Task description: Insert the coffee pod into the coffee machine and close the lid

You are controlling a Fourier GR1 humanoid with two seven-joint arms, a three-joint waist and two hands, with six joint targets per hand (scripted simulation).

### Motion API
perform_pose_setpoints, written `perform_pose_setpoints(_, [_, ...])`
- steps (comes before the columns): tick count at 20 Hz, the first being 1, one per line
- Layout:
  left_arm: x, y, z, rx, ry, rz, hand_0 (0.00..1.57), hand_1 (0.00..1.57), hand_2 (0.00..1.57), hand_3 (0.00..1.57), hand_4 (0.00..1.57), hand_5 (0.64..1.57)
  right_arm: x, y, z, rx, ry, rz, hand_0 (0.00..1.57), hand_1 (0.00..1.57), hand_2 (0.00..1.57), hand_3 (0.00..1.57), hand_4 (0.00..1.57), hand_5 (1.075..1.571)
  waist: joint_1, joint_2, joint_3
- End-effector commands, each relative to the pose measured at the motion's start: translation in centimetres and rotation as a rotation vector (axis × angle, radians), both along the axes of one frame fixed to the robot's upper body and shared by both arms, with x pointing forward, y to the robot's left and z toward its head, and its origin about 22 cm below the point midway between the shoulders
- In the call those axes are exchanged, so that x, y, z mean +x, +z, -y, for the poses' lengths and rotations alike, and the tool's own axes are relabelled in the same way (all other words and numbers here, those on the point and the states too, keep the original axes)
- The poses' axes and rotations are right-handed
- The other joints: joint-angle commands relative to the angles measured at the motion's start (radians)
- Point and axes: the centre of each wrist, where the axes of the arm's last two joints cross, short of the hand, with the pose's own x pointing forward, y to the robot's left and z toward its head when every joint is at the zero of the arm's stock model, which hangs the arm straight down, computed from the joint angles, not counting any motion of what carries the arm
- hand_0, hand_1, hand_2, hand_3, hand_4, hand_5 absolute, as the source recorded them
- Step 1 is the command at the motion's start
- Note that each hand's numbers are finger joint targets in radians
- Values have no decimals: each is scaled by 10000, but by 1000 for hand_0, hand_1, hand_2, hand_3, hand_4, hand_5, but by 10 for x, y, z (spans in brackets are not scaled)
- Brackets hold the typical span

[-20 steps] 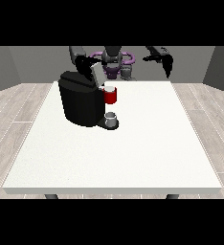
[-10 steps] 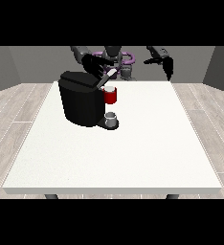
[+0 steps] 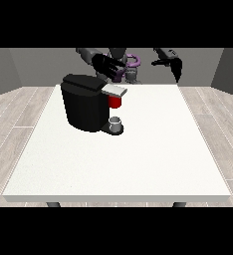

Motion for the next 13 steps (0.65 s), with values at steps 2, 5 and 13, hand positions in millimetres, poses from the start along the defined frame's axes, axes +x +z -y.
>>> perform_pose_setpoints(2, [-3, 2, 17, -71, -136, 456, 0, 0, 0, 0, 182, 1571, 1, 1, -9, 350, 166, 483, 0, 0, 0, 0, 30, 1571, 130, -46, 2])
perform_pose_setpoints(5, [-17, -27, 10, -184, 397, 55, 0, 0, 0, 0, 165, 1571, -20, -18, -26, 764, 1484, 123, 0, 0, 0, 0, 178, 1571, -605, -683, 0])
perform_pose_setpoints(13, [-32, -42, 15, -419, 574, -739, 0, 0, 0, 0, 192, 1571, -90, -118, 0, 2675, 448, -1447, 0, 0, 0, 0, 157, 1571, -1074, -1815, 9])
